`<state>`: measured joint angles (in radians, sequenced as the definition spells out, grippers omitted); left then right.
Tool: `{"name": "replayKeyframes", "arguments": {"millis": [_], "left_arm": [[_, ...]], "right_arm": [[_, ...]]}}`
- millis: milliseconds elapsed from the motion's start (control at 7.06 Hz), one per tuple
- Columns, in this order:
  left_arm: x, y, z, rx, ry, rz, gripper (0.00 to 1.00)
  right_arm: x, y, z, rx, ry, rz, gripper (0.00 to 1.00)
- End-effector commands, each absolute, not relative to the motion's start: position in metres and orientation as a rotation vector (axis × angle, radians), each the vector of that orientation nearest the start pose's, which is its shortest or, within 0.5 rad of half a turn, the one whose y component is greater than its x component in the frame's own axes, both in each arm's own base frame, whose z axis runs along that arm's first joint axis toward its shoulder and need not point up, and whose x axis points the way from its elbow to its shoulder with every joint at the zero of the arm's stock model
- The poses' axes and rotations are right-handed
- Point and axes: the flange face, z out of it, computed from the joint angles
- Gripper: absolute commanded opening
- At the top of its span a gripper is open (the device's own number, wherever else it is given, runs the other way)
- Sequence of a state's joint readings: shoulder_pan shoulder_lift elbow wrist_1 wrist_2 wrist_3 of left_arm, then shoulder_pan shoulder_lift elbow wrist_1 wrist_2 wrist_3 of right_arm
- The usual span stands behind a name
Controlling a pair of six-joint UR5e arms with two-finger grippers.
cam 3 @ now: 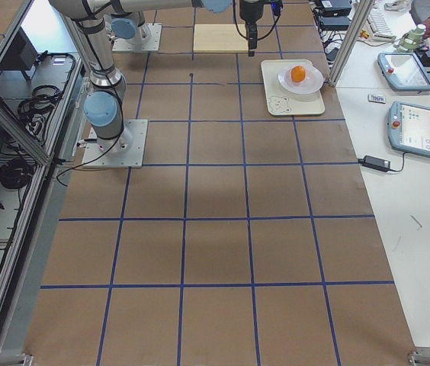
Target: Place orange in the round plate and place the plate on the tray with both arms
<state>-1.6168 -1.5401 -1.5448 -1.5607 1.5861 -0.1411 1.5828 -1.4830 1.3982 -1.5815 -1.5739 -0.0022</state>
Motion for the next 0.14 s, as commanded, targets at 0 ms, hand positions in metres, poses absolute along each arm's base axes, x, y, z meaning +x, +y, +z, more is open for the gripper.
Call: {"name": "replayKeyframes", "arguments": {"millis": [0], "left_arm": [[-0.1539,-0.4775,0.5175,-0.15,3.127,-0.107,1.0]], "right_arm": [[0.1396,-0.536,0.5283,-0.019,3.14,-0.154,1.0]]}}
